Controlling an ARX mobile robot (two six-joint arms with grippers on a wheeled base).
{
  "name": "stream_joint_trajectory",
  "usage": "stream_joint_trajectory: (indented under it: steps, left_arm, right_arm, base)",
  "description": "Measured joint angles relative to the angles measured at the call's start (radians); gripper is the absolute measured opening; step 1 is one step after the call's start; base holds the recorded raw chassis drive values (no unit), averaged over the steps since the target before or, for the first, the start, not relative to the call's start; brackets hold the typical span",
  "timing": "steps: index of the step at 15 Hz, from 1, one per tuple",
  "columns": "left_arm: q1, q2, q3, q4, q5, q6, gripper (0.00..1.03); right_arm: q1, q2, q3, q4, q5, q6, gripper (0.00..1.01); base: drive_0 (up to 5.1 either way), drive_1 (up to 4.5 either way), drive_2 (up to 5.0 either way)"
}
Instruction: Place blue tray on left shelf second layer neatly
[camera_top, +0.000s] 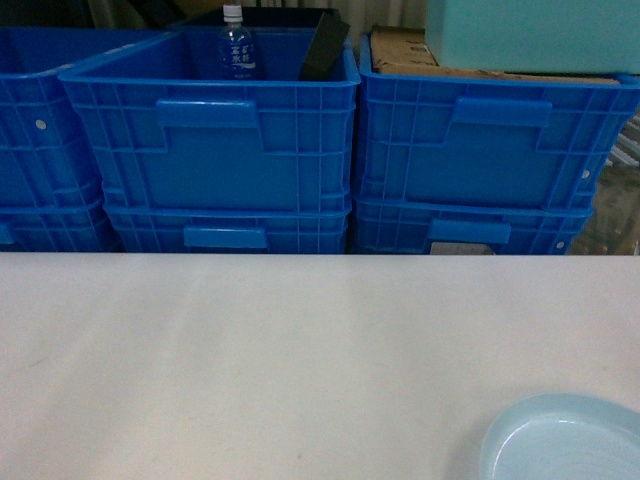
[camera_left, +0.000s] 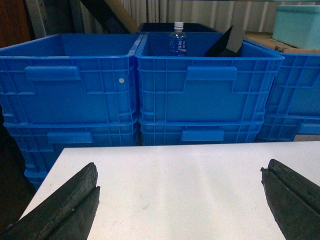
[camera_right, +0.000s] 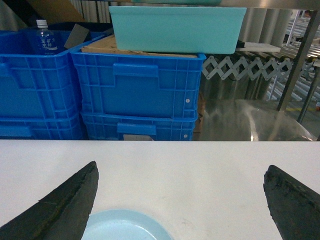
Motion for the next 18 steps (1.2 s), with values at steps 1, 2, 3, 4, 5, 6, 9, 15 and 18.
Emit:
stream_joint_trajectory:
  steps: [1, 2, 3, 4, 5, 6, 9, 15, 18]
  left_arm:
    - [0.000, 0.000, 0.000, 0.000, 0.000, 0.000, 0.98]
    - [0.000, 0.000, 0.000, 0.000, 0.000, 0.000, 0.98]
    - [0.000, 0.000, 0.000, 0.000, 0.000, 0.000, 0.98]
    - [0.000, 0.000, 0.000, 0.000, 0.000, 0.000, 0.98]
    - [0.000, 0.000, 0.000, 0.000, 0.000, 0.000, 0.98]
    - [0.000, 0.000, 0.000, 0.000, 0.000, 0.000, 0.98]
    - [0.000, 0.000, 0.000, 0.000, 0.000, 0.000, 0.98]
    - [0.000, 0.000, 0.000, 0.000, 0.000, 0.000, 0.98]
    - [0.000, 0.000, 0.000, 0.000, 0.000, 0.000, 0.98]
  right_arm:
    - [0.000, 0.000, 0.000, 0.000, 0.000, 0.000, 0.98]
    - [0.000, 0.000, 0.000, 0.000, 0.000, 0.000, 0.98]
    - [0.000, 0.000, 0.000, 0.000, 0.000, 0.000, 0.98]
    - [0.000, 0.000, 0.000, 0.000, 0.000, 0.000, 0.98]
    - [0.000, 0.000, 0.000, 0.000, 0.000, 0.000, 0.98]
    - [0.000, 0.000, 0.000, 0.000, 0.000, 0.000, 0.98]
    - [0.000, 0.000, 0.000, 0.000, 0.000, 0.000, 0.98]
    - [0.151, 0.455, 0.019, 0.330, 0.055, 0.098, 0.98]
    - [0.017, 0.916, 0.182, 0.583, -0.050, 0.222, 0.98]
  base:
    - [0.0, 0.00, 0.0]
    - [0.0, 0.00, 0.0]
    - [0.0, 0.00, 0.0]
    - [0.0, 0.00, 0.0]
    - [0.0, 0.00, 0.0]
    - [0.0, 0.00, 0.0]
    - [0.0, 0.00, 0.0]
    - [0.0, 0.00, 0.0]
    - [0.0, 0.00, 0.0]
